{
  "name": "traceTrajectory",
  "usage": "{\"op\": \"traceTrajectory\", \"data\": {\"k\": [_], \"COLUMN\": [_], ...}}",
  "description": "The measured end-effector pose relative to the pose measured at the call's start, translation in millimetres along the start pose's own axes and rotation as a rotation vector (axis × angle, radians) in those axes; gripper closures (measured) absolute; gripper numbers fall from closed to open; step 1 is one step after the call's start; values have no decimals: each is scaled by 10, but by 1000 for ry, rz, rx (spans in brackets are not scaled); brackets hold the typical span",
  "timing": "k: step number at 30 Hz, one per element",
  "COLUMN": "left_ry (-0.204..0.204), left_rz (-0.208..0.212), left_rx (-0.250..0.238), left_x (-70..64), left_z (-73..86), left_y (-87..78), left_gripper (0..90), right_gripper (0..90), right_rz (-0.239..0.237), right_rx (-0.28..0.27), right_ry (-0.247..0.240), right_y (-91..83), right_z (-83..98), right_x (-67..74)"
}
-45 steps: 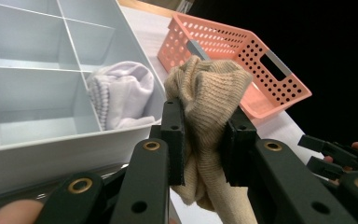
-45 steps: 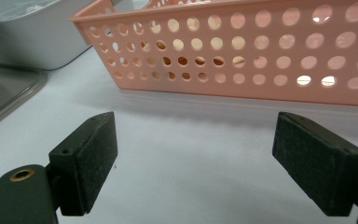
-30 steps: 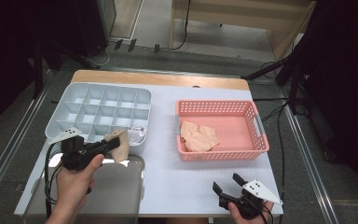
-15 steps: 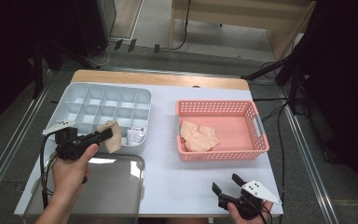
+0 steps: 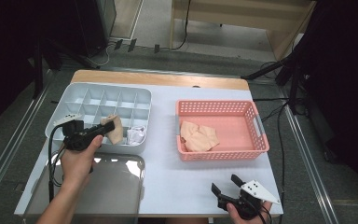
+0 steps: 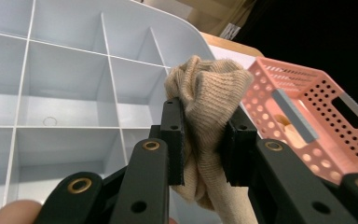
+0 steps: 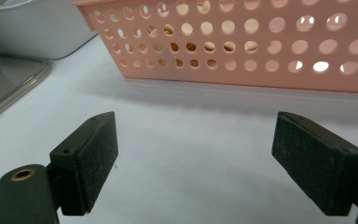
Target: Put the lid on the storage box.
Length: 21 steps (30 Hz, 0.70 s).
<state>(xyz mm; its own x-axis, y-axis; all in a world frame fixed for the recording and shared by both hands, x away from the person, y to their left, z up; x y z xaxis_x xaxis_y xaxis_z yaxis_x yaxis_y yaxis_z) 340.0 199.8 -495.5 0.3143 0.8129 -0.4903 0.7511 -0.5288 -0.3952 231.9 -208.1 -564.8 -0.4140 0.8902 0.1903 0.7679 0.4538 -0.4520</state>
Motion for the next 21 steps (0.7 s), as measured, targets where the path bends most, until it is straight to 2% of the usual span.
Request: {"op": "traceTrajectory", "data": {"k": [2, 6, 9, 13, 15, 17, 19, 21], "left_ry": [1, 35, 76, 116, 117, 116, 100, 83], "left_rz": [-24, -63, -105, -133, -128, -113, -119, -128], "left_rx": [-6, 6, 42, 73, 77, 74, 69, 53], "left_x": [29, 45, 62, 73, 53, 27, 36, 48], "left_z": [12, 57, 130, 185, 185, 178, 156, 118], "left_y": [48, 114, 169, 206, 191, 183, 169, 142], "left_gripper": [743, 737, 735, 714, 676, 599, 501, 476], "right_gripper": [149, 149, 149, 149, 150, 150, 150, 150], "right_rz": [-4, -4, -5, -4, -4, -5, -5, -5], "right_rx": [-1, 7, 8, 8, 10, 9, 10, 11], "right_ry": [-1, 3, 1, 0, 2, -1, 1, 1], "right_y": [4, 4, 8, 11, 11, 13, 13, 15], "right_z": [4, 16, 20, 23, 26, 25, 26, 28], "right_x": [4, 14, 16, 13, 13, 10, 9, 11]}}
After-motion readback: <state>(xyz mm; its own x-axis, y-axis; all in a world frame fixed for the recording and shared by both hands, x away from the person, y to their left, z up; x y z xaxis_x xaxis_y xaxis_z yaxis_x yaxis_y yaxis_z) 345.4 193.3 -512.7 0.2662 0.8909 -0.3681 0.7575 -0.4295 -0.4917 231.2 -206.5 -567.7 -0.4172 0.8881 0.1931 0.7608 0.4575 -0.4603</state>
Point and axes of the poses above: each handheld gripper's, and its own axes: y roughly forward along the jaws, z roughly out of its underside, x roughly to its left, the point moved 8 cm from there along y, roughly forward along the jaws, and after that the axes turned 3 degrees about z, right-handed, at the moved point
